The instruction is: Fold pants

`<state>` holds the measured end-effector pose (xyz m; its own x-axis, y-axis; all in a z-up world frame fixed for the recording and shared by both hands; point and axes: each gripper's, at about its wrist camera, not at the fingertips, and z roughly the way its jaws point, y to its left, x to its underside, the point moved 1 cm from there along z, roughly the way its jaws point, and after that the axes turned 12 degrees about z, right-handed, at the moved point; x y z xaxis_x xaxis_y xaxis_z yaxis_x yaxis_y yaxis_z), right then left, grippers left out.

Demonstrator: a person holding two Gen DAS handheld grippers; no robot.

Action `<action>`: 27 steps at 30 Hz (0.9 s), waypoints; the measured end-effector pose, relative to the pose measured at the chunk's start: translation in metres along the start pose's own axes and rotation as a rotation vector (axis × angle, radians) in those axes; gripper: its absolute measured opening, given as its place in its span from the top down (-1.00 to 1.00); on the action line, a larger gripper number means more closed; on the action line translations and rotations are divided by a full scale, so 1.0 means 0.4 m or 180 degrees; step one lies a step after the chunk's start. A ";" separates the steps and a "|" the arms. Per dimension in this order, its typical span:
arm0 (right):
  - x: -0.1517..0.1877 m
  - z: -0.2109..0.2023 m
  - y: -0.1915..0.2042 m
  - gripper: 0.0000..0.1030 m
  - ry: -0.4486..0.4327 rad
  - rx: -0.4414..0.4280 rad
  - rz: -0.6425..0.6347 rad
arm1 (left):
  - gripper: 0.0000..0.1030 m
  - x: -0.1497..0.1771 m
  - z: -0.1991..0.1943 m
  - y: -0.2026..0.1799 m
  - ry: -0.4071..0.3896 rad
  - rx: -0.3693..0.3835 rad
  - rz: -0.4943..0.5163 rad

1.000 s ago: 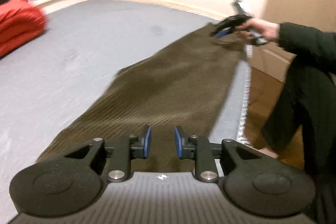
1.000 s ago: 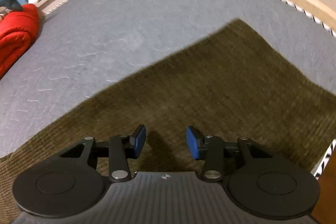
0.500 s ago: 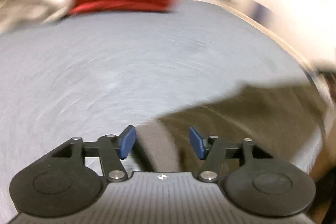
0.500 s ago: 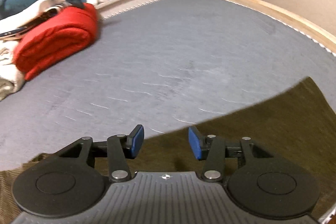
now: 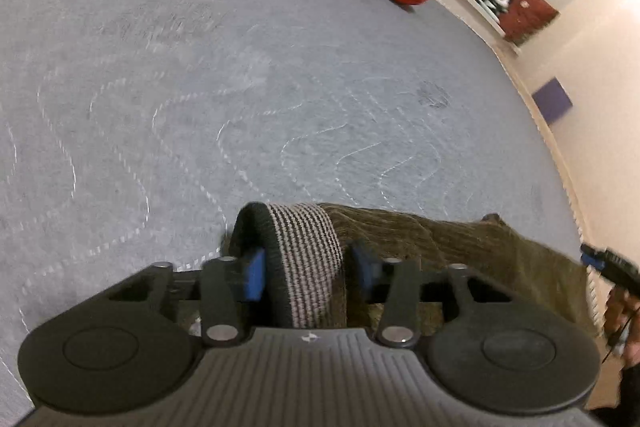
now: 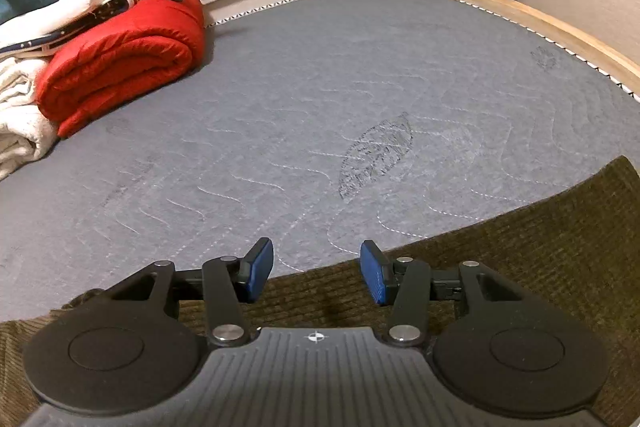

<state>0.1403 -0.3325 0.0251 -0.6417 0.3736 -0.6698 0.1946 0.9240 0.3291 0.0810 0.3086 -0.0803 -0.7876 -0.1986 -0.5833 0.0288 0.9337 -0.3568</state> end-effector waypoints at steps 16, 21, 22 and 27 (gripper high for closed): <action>-0.005 0.002 0.005 0.01 -0.0047 -0.0009 -0.0003 | 0.20 0.001 -0.126 -0.132 -0.0303 -0.1187 0.0906; 0.000 0.002 0.007 0.00 -0.0075 0.0023 -0.0071 | 0.34 0.028 -0.147 -0.203 -0.0439 -0.0559 0.1175; 0.002 0.006 0.009 0.00 -0.0065 0.0033 -0.0081 | 0.41 0.037 -0.139 -0.224 -0.0401 -0.0482 0.1313; 0.008 0.014 0.031 0.00 -0.0049 0.0016 -0.0143 | 0.65 0.114 -0.088 -0.261 0.0113 -0.0519 0.2095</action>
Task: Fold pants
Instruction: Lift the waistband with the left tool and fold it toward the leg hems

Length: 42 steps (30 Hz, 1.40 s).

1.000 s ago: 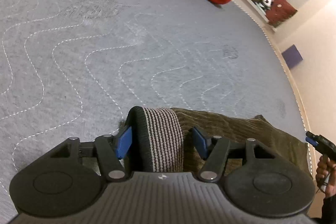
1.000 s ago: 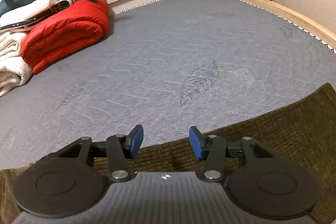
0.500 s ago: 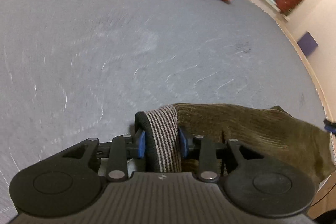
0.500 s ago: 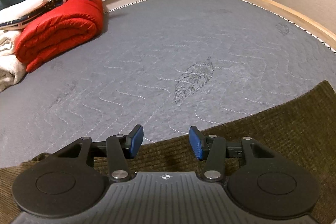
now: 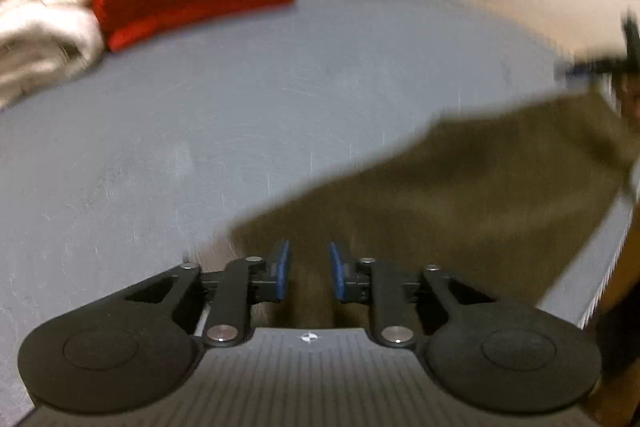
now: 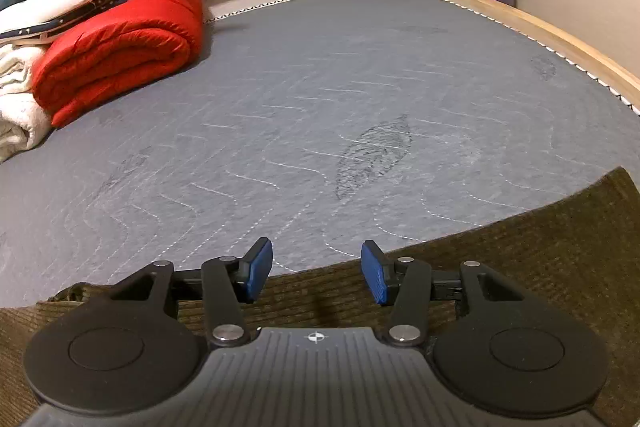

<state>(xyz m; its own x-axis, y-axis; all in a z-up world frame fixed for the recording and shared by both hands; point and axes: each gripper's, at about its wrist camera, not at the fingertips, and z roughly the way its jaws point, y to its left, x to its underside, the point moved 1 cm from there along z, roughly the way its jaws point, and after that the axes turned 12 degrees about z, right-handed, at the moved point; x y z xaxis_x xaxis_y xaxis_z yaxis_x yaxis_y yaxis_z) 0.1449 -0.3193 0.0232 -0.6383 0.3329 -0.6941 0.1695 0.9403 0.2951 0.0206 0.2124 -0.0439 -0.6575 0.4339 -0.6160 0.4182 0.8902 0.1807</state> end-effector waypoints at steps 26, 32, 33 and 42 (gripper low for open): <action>-0.002 -0.035 -0.005 -0.19 -0.0089 -0.0021 -0.0107 | 0.37 0.011 -0.059 -0.155 -0.0407 0.0458 0.0965; -0.016 -0.071 -0.115 -0.20 -0.0197 0.0161 0.0107 | 0.35 -0.115 -0.006 -0.191 -0.0495 0.0300 0.0699; -0.021 -0.079 -0.142 -0.20 -0.0229 0.0212 0.0186 | 0.35 -0.132 0.007 -0.193 -0.0486 0.0341 0.0667; -0.028 -0.158 -0.448 -0.20 -0.0504 0.0703 0.1150 | 0.36 -0.180 0.217 -0.235 0.0294 0.0034 0.0800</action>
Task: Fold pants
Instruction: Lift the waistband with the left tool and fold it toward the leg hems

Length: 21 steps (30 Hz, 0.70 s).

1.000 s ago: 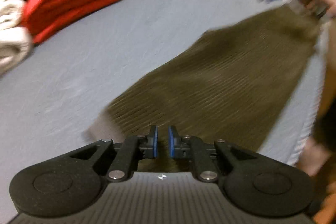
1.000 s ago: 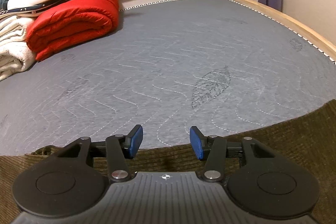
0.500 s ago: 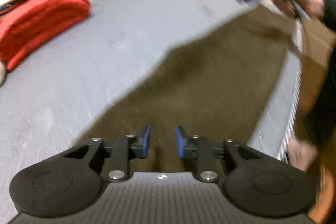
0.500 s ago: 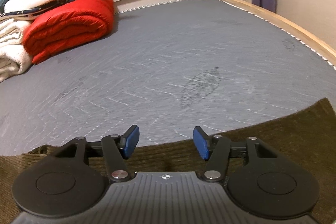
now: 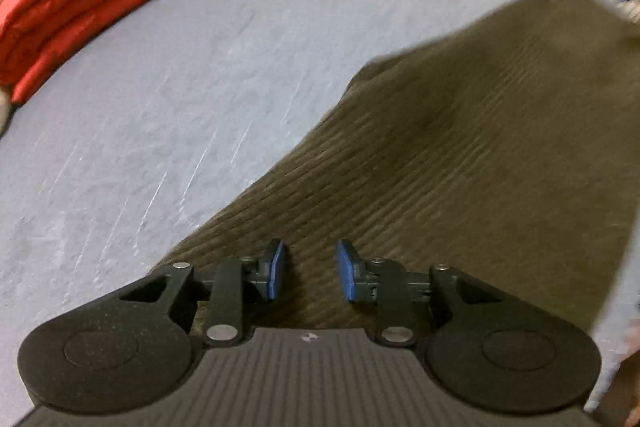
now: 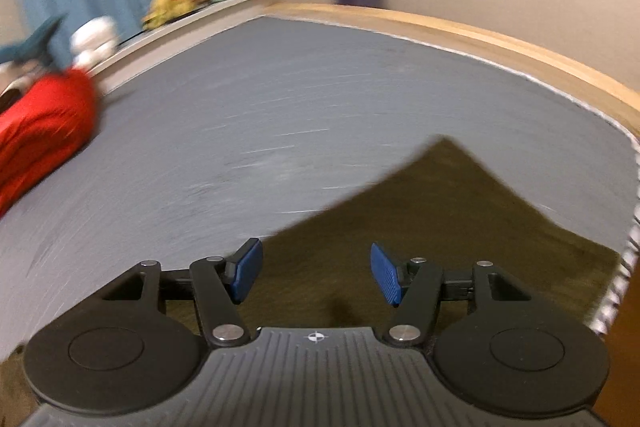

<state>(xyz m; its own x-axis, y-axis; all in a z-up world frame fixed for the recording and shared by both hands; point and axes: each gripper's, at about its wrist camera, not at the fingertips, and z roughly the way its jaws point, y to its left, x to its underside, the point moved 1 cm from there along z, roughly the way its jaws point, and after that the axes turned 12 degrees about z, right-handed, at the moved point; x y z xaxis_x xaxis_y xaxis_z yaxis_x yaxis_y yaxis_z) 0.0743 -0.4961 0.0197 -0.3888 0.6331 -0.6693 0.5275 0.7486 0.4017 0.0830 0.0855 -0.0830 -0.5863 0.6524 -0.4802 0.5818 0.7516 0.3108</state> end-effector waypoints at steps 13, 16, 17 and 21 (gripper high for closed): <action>-0.031 -0.009 -0.437 -0.24 -0.0284 0.0871 0.1479 | 0.36 -0.153 0.073 -0.008 -0.0120 -0.0001 -0.0307; -0.025 0.003 -0.461 -0.26 -0.0182 0.0725 0.1704 | 0.29 -0.191 0.018 -0.026 -0.0254 -0.0134 -0.0367; -0.023 0.009 -0.461 -0.26 -0.0140 0.0651 0.1734 | 0.18 -0.198 0.002 -0.041 -0.0329 -0.0124 -0.0315; -0.013 0.040 -0.462 -0.26 -0.0019 0.0412 0.1940 | 0.04 -0.203 -0.031 -0.075 -0.0393 -0.0141 -0.0148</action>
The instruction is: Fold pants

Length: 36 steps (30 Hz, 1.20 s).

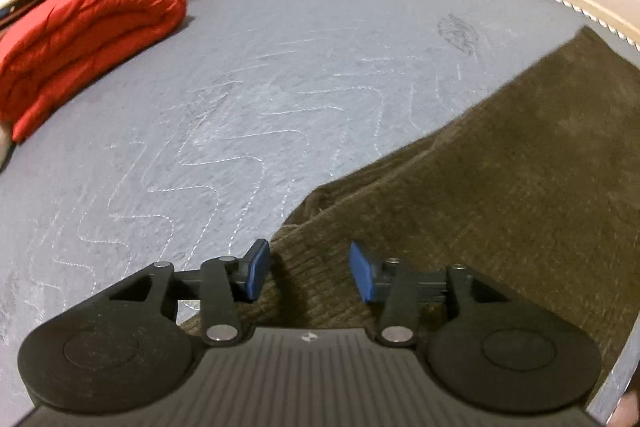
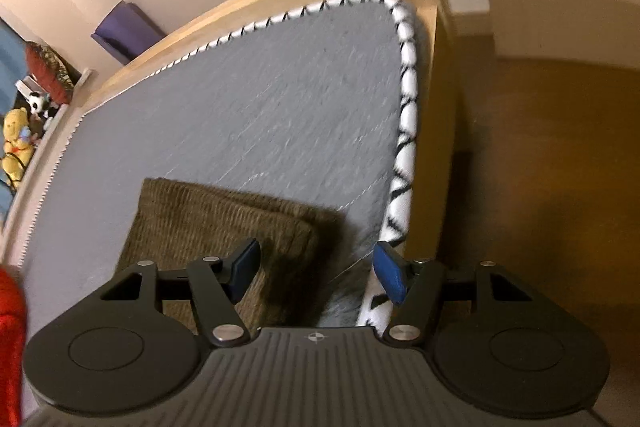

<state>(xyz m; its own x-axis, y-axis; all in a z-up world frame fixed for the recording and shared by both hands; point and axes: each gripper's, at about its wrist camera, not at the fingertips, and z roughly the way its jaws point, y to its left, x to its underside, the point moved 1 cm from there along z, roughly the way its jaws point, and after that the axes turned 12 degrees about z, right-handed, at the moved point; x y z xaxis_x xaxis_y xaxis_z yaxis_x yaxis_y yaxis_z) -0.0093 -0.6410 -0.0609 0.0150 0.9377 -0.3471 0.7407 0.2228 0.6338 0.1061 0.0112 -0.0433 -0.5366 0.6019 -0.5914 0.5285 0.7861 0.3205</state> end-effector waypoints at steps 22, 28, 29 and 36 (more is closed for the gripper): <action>0.009 0.014 -0.012 0.57 0.0046 -0.0273 0.0368 | -0.04 0.023 -0.002 -0.005 -0.0151 0.0048 0.0069; 0.040 -0.031 0.045 0.67 -0.0229 -0.0240 0.0138 | -0.04 0.033 -0.009 -0.008 -0.0154 0.0080 0.0076; 0.043 -0.040 0.057 0.68 -0.0273 -0.0245 0.0100 | -0.04 0.034 -0.009 -0.008 -0.0154 0.0075 0.0083; 0.109 -0.127 0.196 0.71 -0.0580 -0.0312 -0.0611 | -0.04 0.037 -0.010 0.006 -0.0167 0.0063 0.0045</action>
<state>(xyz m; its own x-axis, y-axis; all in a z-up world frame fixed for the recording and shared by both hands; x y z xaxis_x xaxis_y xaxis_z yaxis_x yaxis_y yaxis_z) 0.0151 -0.5689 0.0087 0.0078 0.8143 -0.5804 0.6734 0.4248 0.6050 0.0967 0.0224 -0.0484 -0.4941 0.6042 -0.6251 0.5489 0.7744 0.3146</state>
